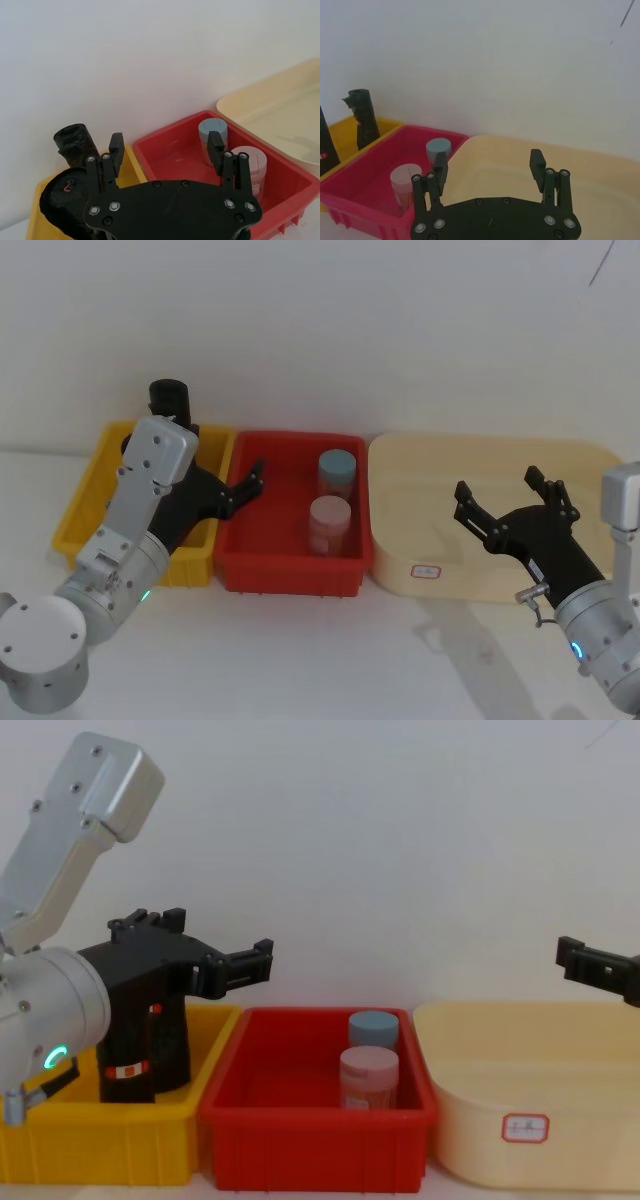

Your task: Pick up the garbage bag with the one hand and transfer it to the other hand.

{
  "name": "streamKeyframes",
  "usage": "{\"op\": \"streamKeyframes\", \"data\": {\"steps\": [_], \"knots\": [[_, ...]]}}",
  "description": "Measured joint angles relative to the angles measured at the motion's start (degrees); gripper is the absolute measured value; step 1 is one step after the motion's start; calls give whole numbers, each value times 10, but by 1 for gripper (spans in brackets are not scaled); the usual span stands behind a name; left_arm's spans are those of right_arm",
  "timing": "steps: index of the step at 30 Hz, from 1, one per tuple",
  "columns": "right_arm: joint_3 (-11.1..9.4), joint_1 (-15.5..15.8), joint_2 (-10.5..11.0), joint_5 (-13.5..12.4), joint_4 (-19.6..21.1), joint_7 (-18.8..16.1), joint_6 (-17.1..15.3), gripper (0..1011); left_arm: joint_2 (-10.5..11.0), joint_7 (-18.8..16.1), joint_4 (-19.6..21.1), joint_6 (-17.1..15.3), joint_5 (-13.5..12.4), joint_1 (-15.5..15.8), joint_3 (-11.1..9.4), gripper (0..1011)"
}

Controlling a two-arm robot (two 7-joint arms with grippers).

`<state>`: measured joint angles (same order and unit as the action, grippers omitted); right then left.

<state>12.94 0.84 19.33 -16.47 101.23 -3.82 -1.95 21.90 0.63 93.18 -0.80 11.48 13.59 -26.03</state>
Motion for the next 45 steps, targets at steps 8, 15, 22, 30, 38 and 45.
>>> {"op": "streamKeyframes", "data": {"steps": [8,15,22,30,38,45], "knots": [[0,0,0,0,0,0,0,999,0,0,0,0,0,0,0,1000],[0,0,0,0,0,0,0,999,0,0,0,0,0,0,0,1000],[0,0,0,0,0,0,0,1000,0,0,0,0,0,0,0,1000],[0,0,0,0,0,0,0,1000,0,0,0,0,0,0,0,1000],[0,0,0,0,0,0,0,1000,0,0,0,0,0,0,0,1000],[0,0,0,0,0,0,0,1000,0,0,0,0,0,0,0,1000]]}}
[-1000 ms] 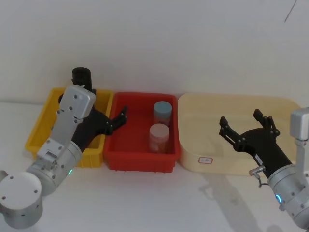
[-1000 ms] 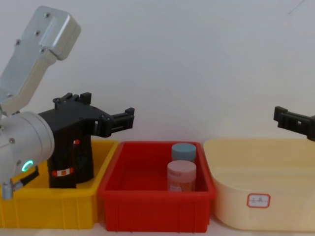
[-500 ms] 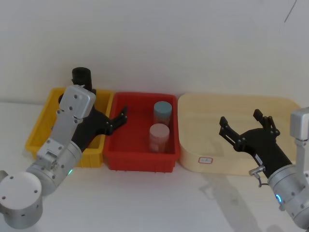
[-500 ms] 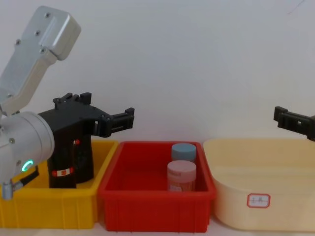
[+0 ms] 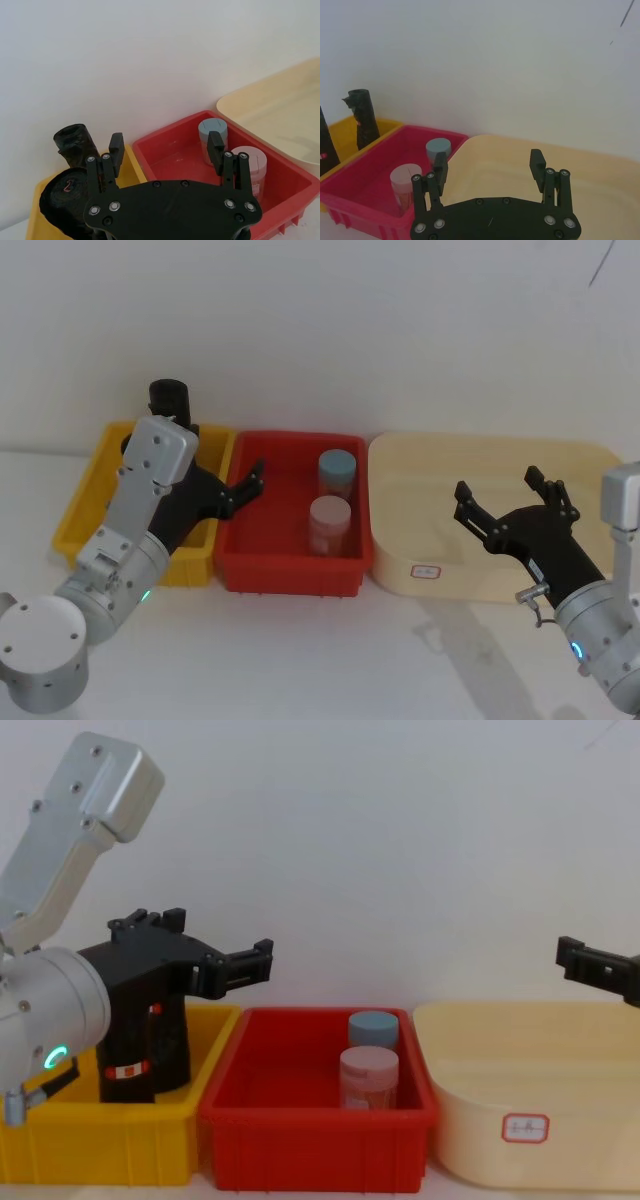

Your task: Pick up the garbage bag with the one hand and transfer it to the other hand.

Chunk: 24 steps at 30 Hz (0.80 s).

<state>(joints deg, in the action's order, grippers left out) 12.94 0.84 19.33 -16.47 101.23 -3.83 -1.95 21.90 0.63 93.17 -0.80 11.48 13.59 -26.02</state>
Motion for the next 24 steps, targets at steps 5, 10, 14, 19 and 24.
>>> {"op": "streamKeyframes", "data": {"steps": [5,10,14,19,24], "knots": [[0,0,0,0,0,0,0,1000,0,0,0,0,0,0,0,1000],[0,0,0,0,0,0,0,1000,0,0,0,0,0,0,0,1000],[0,0,0,0,0,0,0,1000,0,0,0,0,0,0,0,1000],[0,0,0,0,0,0,0,1000,0,0,0,0,0,0,0,1000],[0,0,0,0,0,0,0,999,0,0,0,0,0,0,0,1000]]}}
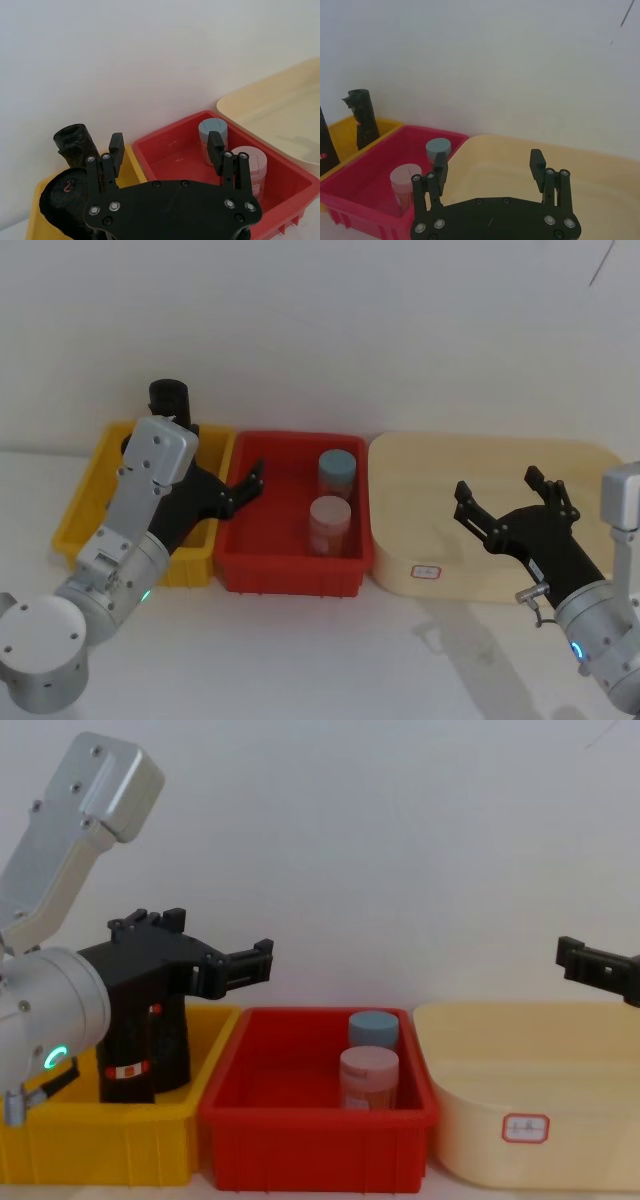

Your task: Pick up the garbage bag with the one hand and transfer it to the other hand.

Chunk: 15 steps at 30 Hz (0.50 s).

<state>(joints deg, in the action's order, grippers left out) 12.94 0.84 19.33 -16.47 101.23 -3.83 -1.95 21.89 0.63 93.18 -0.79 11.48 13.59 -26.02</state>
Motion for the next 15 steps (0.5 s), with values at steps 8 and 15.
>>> {"op": "streamKeyframes", "data": {"steps": [8,15], "knots": [[0,0,0,0,0,0,0,999,0,3,3,-4,3,0,2,1000],[0,0,0,0,0,0,0,999,8,31,17,-29,32,3,16,1000]]}}
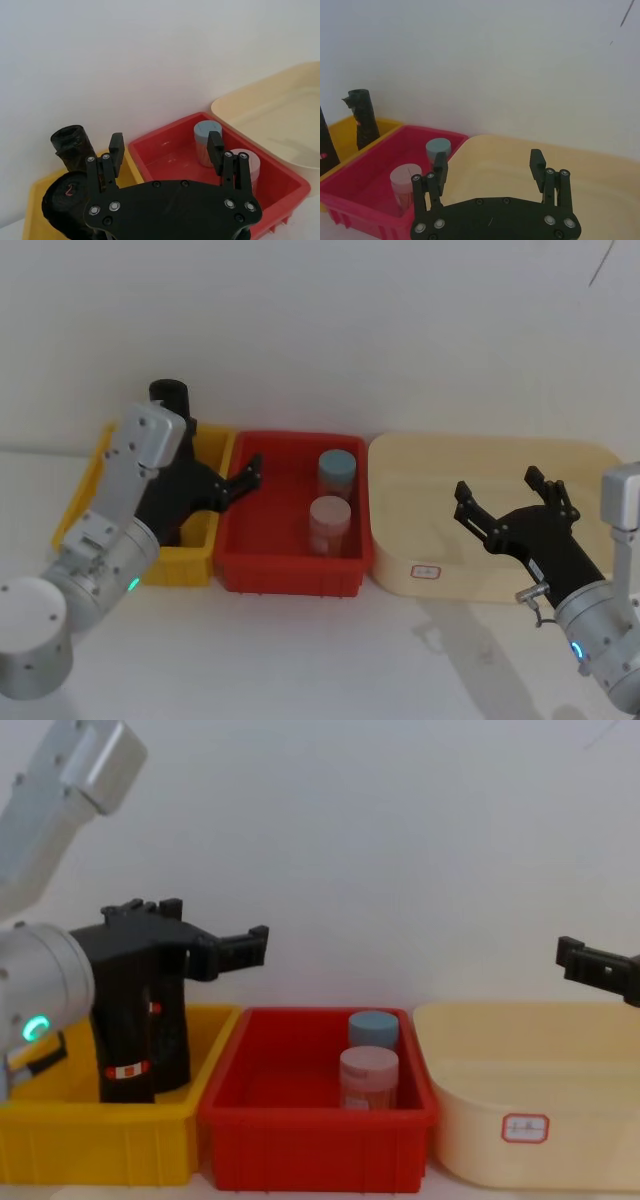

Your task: Pick up the garbage bag with the one hand and transfer it to the other hand.

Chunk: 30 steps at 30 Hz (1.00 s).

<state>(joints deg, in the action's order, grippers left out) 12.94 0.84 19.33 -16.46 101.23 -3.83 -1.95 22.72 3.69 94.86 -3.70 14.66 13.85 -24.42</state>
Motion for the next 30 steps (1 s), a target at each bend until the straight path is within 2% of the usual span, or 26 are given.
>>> {"op": "streamKeyframes", "data": {"steps": [7,13,23,30], "knots": [[0,0,0,0,0,0,0,1000,23,53,14,-30,48,7,28,1000],[0,0,0,0,0,0,0,999,51,107,16,-50,98,15,62,1000],[0,0,0,0,0,0,0,1000,77,146,14,-62,148,20,102,1000],[0,0,0,0,0,0,0,999,85,151,4,-66,166,18,116,1000]]}}
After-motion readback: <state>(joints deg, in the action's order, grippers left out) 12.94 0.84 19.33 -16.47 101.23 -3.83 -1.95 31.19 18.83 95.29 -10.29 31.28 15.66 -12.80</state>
